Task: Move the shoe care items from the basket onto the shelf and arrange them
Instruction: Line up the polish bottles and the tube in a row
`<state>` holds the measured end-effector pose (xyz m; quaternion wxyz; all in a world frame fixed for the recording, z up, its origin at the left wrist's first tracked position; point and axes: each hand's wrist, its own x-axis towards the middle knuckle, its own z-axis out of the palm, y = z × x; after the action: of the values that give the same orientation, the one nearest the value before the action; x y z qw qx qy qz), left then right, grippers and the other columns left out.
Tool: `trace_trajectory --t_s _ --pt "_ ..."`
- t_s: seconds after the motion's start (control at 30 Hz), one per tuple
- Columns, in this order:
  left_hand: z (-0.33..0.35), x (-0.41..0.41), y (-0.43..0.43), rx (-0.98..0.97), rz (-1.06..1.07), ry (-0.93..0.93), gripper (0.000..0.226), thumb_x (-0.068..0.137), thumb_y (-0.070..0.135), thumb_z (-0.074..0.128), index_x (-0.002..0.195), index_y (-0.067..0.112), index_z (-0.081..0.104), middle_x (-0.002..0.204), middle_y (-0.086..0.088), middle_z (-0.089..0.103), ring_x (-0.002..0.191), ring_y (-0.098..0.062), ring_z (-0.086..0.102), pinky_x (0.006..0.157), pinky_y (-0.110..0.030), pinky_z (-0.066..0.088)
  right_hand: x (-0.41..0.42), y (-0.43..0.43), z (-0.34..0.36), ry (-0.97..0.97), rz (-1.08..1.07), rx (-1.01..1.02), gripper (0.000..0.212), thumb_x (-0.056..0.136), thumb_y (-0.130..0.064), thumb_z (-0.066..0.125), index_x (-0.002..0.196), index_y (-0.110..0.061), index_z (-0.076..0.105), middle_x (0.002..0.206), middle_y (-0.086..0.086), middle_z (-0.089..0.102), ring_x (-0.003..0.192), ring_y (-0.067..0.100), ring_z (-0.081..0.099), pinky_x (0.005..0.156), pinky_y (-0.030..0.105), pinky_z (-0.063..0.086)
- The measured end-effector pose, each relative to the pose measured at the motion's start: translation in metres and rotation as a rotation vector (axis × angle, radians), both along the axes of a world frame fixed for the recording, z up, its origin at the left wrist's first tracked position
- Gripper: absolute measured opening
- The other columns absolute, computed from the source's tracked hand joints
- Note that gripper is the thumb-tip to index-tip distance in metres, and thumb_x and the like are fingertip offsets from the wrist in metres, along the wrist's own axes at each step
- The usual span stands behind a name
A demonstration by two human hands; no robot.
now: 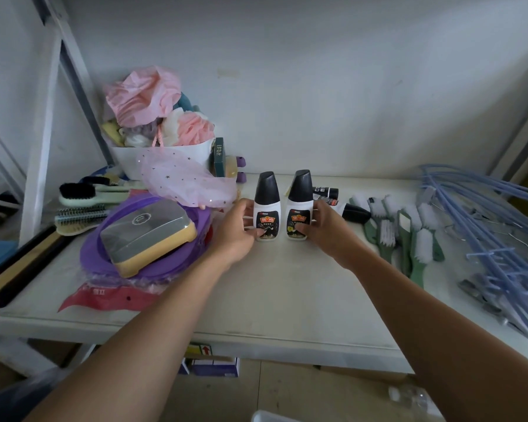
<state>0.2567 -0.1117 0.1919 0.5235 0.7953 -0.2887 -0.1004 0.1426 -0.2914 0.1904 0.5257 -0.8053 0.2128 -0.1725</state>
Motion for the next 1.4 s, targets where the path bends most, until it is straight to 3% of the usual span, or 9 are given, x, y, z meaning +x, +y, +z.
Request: trace_trajectory --t_s 0.13,0.33,0.5,0.6,0.77,0.87,1.0,1.4 --pt "-0.004 0.003 -0.006 0.007 0.037 -0.041 0.048 0.089 -0.001 0.069 0.126 0.026 0.054 0.119 0.004 0.067 0.11 -0.014 0.064 0.098 -0.033 0.049 0.007 0.001 -0.001 -0.014 0.004 -0.03 0.035 0.085 -0.016 0.071 0.114 -0.026 0.054 0.109 -0.006 0.07 0.102 0.013 0.068 0.095 0.048 0.053" --pt "-0.005 0.008 -0.01 -0.053 0.04 0.022 0.046 0.089 -0.009 0.064 0.119 0.025 0.056 0.111 0.005 0.067 0.102 -0.009 0.065 0.084 -0.013 0.049 0.016 0.002 0.0 -0.021 0.008 -0.041 0.035 0.088 -0.012 0.069 0.117 -0.022 0.053 0.11 -0.005 0.069 0.102 0.012 0.068 0.093 0.041 0.054" --pt "-0.006 0.008 -0.013 -0.063 0.006 0.061 0.05 0.084 0.001 0.076 0.119 0.029 0.056 0.112 0.01 0.068 0.103 -0.007 0.066 0.09 -0.023 0.05 0.017 0.003 0.001 -0.023 0.01 -0.043 0.034 0.089 -0.009 0.067 0.118 -0.02 0.052 0.113 -0.003 0.068 0.101 0.013 0.069 0.093 0.041 0.054" --pt "-0.004 0.008 -0.016 -0.035 -0.004 0.039 0.049 0.085 0.005 0.077 0.118 0.032 0.053 0.108 0.013 0.067 0.097 -0.001 0.063 0.083 -0.018 0.046 0.018 0.003 0.0 -0.028 0.005 -0.032 0.033 0.09 -0.008 0.067 0.117 -0.02 0.052 0.113 -0.002 0.069 0.101 0.014 0.069 0.093 0.04 0.054" --pt "-0.002 0.012 -0.015 0.004 -0.01 0.02 0.045 0.088 0.005 0.073 0.122 0.026 0.053 0.116 0.005 0.068 0.105 -0.011 0.063 0.096 -0.03 0.046 0.02 0.008 0.001 -0.032 0.036 -0.043 0.034 0.09 -0.008 0.067 0.116 -0.022 0.052 0.111 -0.004 0.069 0.1 0.013 0.069 0.09 0.036 0.054" --pt "0.002 0.013 -0.011 0.058 -0.045 0.008 0.049 0.09 0.006 0.071 0.133 0.021 0.052 0.119 0.007 0.065 0.108 -0.012 0.061 0.094 -0.029 0.042 0.02 0.009 0.002 -0.027 0.049 -0.06 0.037 0.089 -0.008 0.068 0.12 -0.021 0.052 0.112 -0.003 0.069 0.101 0.015 0.068 0.092 0.039 0.054" --pt "0.008 0.009 -0.01 0.108 -0.09 -0.016 0.051 0.094 0.006 0.067 0.139 0.019 0.047 0.12 0.01 0.059 0.107 -0.008 0.054 0.09 -0.023 0.033 0.015 0.009 0.008 -0.017 0.062 -0.122 0.031 0.091 -0.006 0.065 0.114 -0.022 0.05 0.112 -0.001 0.068 0.099 0.014 0.068 0.079 0.024 0.051" --pt "0.009 0.005 -0.009 0.164 -0.071 -0.039 0.052 0.096 0.009 0.064 0.143 0.02 0.043 0.121 0.007 0.057 0.106 -0.008 0.05 0.091 -0.022 0.031 0.01 -0.005 0.003 0.012 0.02 -0.183 0.039 0.089 -0.016 0.068 0.121 -0.03 0.049 0.111 -0.006 0.068 0.095 0.014 0.07 0.093 0.048 0.053"
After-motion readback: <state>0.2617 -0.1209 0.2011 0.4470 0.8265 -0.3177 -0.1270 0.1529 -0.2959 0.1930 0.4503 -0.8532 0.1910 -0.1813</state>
